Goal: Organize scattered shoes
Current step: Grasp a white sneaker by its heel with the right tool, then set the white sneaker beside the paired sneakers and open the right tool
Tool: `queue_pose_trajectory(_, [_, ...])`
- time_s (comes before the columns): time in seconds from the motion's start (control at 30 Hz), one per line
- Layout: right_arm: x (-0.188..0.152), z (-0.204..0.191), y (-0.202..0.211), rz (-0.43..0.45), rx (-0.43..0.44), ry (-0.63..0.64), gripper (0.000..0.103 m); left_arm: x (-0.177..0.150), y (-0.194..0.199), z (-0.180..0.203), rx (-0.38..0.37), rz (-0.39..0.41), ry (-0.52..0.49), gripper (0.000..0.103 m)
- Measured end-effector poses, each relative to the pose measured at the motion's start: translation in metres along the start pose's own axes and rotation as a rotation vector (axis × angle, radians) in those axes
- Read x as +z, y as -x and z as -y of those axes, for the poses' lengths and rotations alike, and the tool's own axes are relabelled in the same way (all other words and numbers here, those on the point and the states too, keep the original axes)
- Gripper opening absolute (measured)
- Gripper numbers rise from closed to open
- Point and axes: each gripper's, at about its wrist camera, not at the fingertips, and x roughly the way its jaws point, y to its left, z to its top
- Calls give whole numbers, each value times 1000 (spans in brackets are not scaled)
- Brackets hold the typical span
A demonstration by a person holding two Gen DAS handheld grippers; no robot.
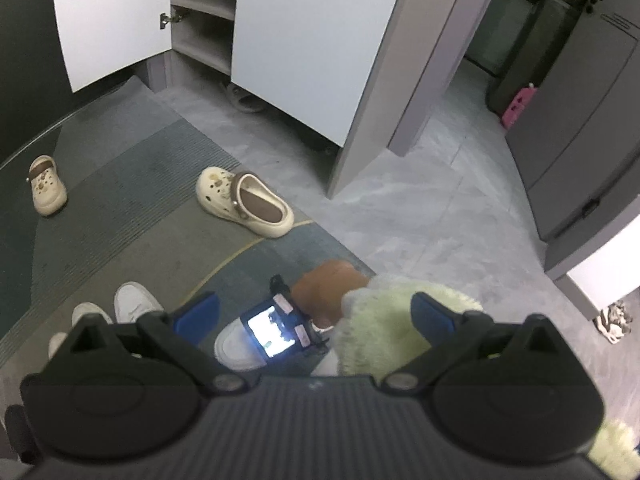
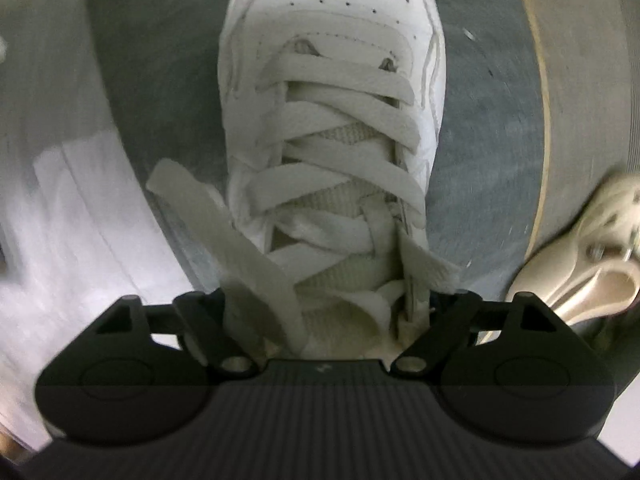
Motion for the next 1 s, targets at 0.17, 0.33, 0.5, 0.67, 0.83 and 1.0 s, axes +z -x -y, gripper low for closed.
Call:
queue_pose_trajectory(0.17, [-10,20,32,109,84,-277,86,-8,14,-5,-20,13,2,103])
queue_pose_trajectory(0.33, [-12,47,61,163,98,-611,86,-3,35,-8,-33,57,26,103])
queue_pose_trajectory(0.5, [-3,78,79,229,270,-1059,86,-3,42,-7,-49,80,35,103])
queue_pose_trajectory(0.67, [32,87,76,215,384,-1208,86,-4,45,2,-63,68,25,103])
queue_pose_trajectory(0.83, [66,91,73,180,354,-1168,87,2,40,3,-33,78,20,103])
queue_pose_trajectory(1.0, [62,97,81,282,325,-1195,101,8,31,1,-43,58,37,103])
